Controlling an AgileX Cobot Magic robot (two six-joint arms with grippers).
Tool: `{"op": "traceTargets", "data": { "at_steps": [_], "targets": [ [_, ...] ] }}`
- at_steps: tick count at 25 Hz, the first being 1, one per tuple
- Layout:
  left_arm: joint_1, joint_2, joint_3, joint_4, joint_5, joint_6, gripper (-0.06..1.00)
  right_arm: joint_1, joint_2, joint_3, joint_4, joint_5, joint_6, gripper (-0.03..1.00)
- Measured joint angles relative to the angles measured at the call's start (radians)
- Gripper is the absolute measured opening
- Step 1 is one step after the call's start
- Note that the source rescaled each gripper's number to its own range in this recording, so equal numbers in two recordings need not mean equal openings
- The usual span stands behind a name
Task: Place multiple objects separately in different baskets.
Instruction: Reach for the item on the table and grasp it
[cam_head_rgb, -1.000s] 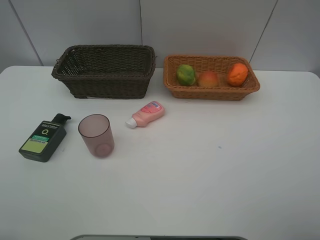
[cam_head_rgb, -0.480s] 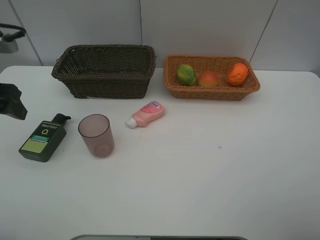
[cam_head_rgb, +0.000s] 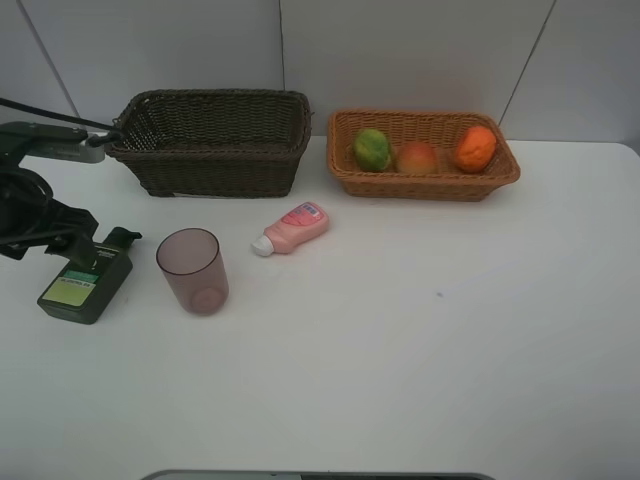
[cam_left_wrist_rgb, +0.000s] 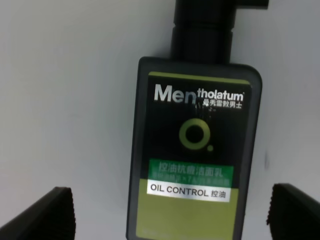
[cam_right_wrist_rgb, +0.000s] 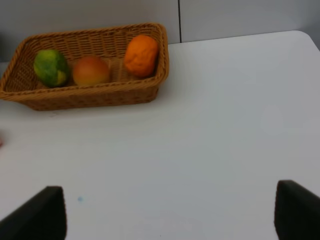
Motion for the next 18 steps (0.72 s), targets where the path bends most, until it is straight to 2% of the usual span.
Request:
{"op": "traceTargets", "data": {
  "at_steps": [18],
  "targets": [
    [-0.006, 0.112, -0.003, -0.034, -0.107, 0.023, 0.99, 0.0, 0.0, 0.0, 0.0, 0.0, 0.0, 0.78]
  ]
}}
